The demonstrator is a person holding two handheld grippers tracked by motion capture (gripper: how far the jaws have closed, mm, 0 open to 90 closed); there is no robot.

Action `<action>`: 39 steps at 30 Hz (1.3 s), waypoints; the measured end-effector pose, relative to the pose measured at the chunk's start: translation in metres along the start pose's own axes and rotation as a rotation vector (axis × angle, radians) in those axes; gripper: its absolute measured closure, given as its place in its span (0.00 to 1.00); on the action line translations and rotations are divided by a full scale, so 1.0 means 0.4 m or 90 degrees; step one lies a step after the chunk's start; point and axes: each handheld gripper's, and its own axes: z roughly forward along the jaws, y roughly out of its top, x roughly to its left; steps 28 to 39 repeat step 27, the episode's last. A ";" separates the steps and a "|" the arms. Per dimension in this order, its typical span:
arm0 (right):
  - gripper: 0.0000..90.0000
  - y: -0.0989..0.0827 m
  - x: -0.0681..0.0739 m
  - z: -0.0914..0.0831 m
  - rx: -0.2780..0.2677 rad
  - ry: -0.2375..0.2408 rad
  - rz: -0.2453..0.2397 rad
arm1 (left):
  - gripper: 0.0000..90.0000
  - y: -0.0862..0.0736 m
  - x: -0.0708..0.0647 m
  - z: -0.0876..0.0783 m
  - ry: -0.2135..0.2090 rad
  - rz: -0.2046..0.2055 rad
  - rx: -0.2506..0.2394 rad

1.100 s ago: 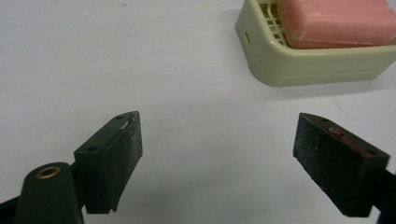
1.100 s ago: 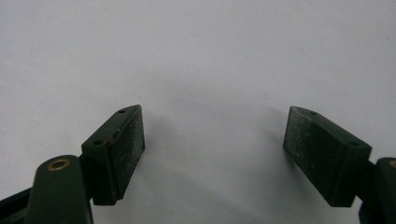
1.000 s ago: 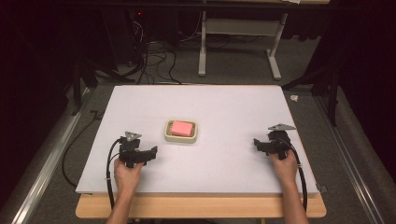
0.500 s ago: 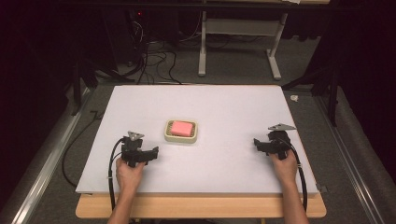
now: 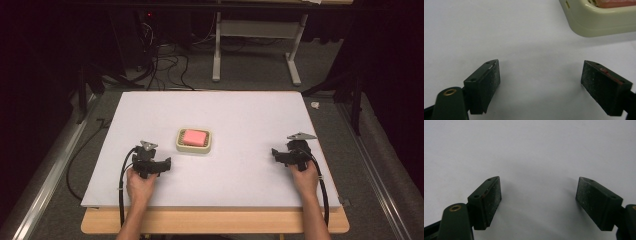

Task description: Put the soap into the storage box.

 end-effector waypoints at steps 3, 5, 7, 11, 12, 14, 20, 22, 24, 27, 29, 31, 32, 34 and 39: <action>0.24 0.000 0.000 0.000 0.000 0.000 0.000 | 0.18 0.000 -0.001 0.002 0.001 0.002 -0.003; 0.24 0.000 0.000 0.000 0.000 0.000 0.000 | 0.18 0.000 -0.001 0.003 0.000 0.003 -0.005; 0.24 0.000 0.000 0.000 0.000 0.000 0.000 | 0.18 0.000 -0.001 0.004 -0.002 0.002 -0.007; 0.24 0.000 0.000 0.000 0.000 0.000 0.000 | 0.17 -0.001 0.000 0.007 -0.007 0.003 -0.011; 0.24 0.000 0.000 0.000 0.000 0.000 0.000 | 0.17 -0.002 0.000 0.009 -0.008 0.003 -0.014; 0.24 0.000 0.000 0.000 0.000 0.000 0.000 | 0.17 -0.004 0.000 0.011 -0.009 0.004 -0.022; 0.24 0.000 0.000 0.000 0.000 0.000 0.000 | 0.16 -0.011 0.002 0.012 -0.011 0.003 -0.035; 0.23 0.000 0.000 0.000 0.000 0.000 0.000 | 0.16 -0.012 0.001 0.012 -0.011 0.004 -0.036; 0.23 0.000 0.000 0.000 0.000 0.000 0.000 | 0.16 -0.012 0.001 0.012 -0.010 0.003 -0.037; 0.23 0.000 0.000 0.000 0.000 0.000 0.000 | 0.16 -0.012 0.001 0.012 -0.011 0.003 -0.037; 0.23 0.000 0.000 0.000 0.000 0.000 0.000 | 0.16 -0.012 0.001 0.012 -0.011 0.003 -0.037; 0.23 0.000 0.000 0.000 0.000 0.000 0.000 | 0.16 -0.012 0.001 0.012 -0.011 0.003 -0.037; 0.23 0.000 0.000 0.000 0.000 0.000 0.000 | 0.16 -0.012 0.001 0.012 -0.011 0.003 -0.037; 0.23 0.000 0.000 0.000 0.000 0.000 0.000 | 0.16 -0.012 0.001 0.012 -0.011 0.003 -0.037; 0.23 0.000 0.000 0.000 0.000 0.000 0.000 | 0.16 -0.012 0.001 0.012 -0.011 0.003 -0.037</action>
